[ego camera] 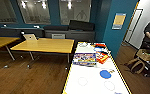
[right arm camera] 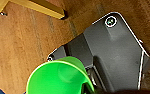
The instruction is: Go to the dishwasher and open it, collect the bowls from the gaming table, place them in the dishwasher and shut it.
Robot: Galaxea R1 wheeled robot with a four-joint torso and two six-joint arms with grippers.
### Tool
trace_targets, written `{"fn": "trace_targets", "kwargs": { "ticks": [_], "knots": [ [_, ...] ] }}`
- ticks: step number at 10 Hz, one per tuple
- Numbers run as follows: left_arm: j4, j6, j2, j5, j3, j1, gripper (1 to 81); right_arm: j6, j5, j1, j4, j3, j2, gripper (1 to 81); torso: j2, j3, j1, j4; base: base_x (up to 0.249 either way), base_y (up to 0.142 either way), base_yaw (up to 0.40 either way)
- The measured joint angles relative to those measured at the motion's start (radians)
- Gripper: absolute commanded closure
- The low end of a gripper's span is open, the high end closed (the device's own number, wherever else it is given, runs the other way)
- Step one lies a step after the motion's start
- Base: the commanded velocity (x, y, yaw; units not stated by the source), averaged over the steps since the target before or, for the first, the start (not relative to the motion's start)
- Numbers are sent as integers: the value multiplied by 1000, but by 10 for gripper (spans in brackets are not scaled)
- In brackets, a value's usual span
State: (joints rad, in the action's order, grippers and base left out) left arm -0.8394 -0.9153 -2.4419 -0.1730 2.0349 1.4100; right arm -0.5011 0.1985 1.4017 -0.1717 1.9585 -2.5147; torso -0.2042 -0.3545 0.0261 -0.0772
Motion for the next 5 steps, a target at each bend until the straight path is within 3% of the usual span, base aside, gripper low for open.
{"fn": "trace_targets", "kwargs": {
  "ticks": [5],
  "knots": [
    [-3,3,-136,-62,213,67,811,0,-16,29,-56,151,-95,811,-1,1,0,0,0,0,0]
  ]
}}
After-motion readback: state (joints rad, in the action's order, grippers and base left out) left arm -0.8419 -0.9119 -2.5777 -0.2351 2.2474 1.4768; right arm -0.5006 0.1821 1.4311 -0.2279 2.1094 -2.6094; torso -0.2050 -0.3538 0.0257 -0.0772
